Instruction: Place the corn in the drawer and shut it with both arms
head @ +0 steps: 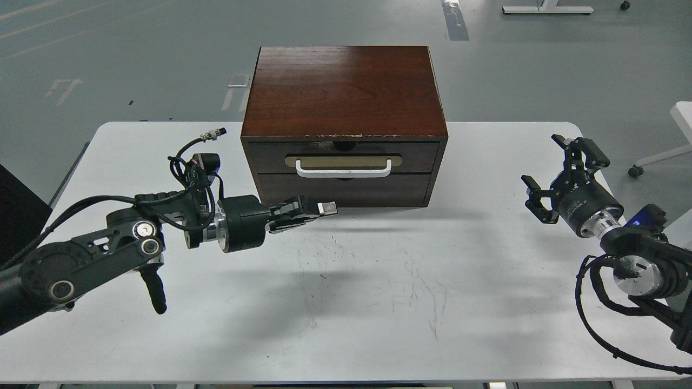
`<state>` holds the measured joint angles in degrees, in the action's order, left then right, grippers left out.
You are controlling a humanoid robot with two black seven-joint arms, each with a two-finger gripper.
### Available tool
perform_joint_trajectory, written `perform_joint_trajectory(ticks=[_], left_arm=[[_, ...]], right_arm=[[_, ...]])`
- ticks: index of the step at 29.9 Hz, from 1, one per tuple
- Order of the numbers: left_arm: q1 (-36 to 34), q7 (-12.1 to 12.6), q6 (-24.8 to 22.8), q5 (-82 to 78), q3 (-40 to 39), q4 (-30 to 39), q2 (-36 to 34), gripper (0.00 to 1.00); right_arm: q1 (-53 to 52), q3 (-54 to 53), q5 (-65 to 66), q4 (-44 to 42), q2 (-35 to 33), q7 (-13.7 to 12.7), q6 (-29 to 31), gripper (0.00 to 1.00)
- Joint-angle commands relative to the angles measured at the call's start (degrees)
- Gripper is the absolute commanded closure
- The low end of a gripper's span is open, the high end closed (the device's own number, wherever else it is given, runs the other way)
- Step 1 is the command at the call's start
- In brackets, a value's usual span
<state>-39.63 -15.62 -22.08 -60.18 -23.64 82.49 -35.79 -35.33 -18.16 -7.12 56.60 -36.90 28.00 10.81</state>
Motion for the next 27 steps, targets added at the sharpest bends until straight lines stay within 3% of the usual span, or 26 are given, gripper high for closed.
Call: perform_joint_trajectory(ticks=[1,5,6,8,10,11,18,23,27], left_arm=[[0.0,-6.5,-0.9,5.3,-4.3,1.9,-1.7,1.00],[0.0,-7.8,-1.0,15.1,-9.0,1.6,-2.9,1.00],[0.0,-7.8,-1.0,18.7,-10.8,1.4,-3.3,0.72],[0.1,-7.8,-0.9,24.7,-12.9,1.2,-4.5,0.43],[0.1,-7.8,-0.8,28.5,-13.5,1.0,-5.8,0.26],[0.1,-7.9,-0.8,31.9,-13.7,0.9,-6.9,0.00],[0.1,-7.5,-0.1,41.5,-14.2,-4.4,-12.0,0.00],[0.8,-7.1,3.9,42.1,-14.1,-11.7,-11.8,0.00],[4.2,-7.1,3.4,44.2,-14.0,-15.9,-11.7,0.00]], right_arm=[[0.0,-0.3,0.0,-0.1,0.0,0.0,0.0,0.01],[-0.1,-0.4,0.0,-0.1,0.0,0.0,0.1,0.01],[-0.1,-0.5,0.0,-0.1,0.0,0.0,0.1,0.01],[-0.2,-0.5,0.0,-0.1,-0.1,0.0,0.1,0.01],[-0.2,-0.5,0.0,0.0,-0.1,0.0,0.1,0.01],[-0.4,-0.5,0.0,0.0,-0.1,0.0,0.1,0.01],[-1.2,-0.6,0.0,-0.1,-0.2,0.0,0.1,0.01],[-2.3,-1.4,0.0,-0.1,-0.1,0.0,0.1,0.01],[-2.5,-1.5,0.0,-0.2,0.3,0.0,-0.2,0.01]])
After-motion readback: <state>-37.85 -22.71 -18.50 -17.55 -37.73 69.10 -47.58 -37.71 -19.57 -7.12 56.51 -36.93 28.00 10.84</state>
